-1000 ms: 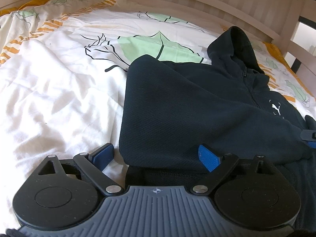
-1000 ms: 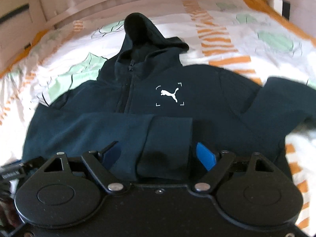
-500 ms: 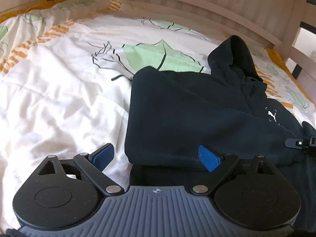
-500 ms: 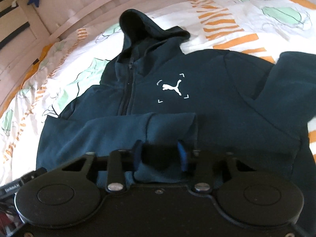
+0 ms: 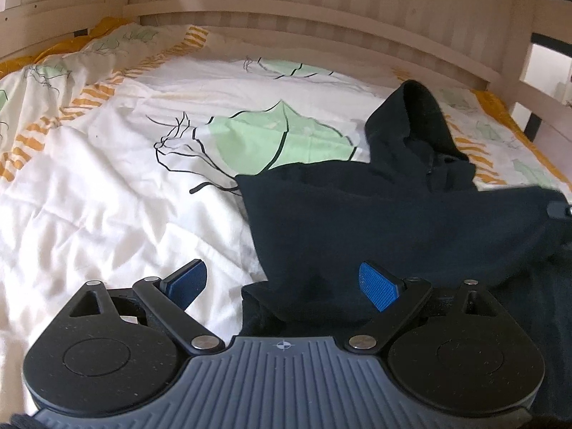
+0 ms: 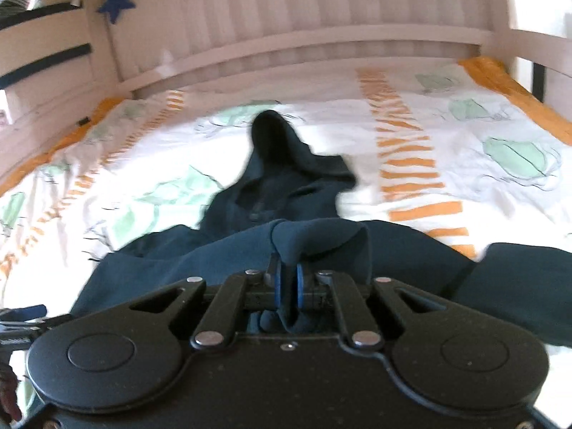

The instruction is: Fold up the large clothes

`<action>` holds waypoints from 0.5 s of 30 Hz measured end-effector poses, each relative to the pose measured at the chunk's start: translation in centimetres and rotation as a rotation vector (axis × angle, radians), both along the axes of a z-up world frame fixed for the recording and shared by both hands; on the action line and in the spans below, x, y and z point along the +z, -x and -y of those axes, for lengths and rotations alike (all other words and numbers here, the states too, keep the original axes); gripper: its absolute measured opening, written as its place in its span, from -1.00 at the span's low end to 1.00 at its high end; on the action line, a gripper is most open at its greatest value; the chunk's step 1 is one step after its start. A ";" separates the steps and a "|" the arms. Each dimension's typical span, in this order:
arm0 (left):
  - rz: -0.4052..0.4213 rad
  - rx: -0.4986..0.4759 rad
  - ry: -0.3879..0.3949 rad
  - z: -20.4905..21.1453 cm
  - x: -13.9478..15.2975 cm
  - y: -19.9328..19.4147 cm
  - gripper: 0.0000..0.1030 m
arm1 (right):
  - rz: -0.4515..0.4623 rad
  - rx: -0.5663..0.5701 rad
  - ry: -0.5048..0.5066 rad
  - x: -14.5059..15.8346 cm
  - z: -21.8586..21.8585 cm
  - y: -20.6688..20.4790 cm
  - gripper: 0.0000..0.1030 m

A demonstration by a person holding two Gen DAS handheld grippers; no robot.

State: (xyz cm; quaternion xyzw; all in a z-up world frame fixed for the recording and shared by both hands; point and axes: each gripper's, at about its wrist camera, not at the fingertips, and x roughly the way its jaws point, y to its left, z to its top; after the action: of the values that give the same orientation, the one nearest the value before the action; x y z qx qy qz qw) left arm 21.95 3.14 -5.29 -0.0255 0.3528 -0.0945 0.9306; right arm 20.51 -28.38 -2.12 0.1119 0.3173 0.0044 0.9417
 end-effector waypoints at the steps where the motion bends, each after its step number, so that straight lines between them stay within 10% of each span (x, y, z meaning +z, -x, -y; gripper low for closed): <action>1: -0.010 0.010 -0.013 0.2 -0.3 -0.3 0.80 | -0.027 -0.004 -0.017 -0.7 0.4 -0.2 -0.71; 6: -0.092 0.089 -0.101 -0.7 -2.3 -1.3 0.82 | -0.151 -0.022 0.002 -3.8 0.4 -0.4 -0.52; 15: -0.126 0.178 0.001 -4.1 -3.4 -1.5 0.91 | -0.175 -0.114 -0.027 -5.3 1.8 1.9 0.30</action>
State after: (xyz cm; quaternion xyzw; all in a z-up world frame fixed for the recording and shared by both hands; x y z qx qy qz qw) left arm 23.45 7.26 -8.64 -0.0630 0.4067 -0.0097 0.9114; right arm 18.65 -30.16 -7.43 0.1426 0.3914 -0.0547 0.9075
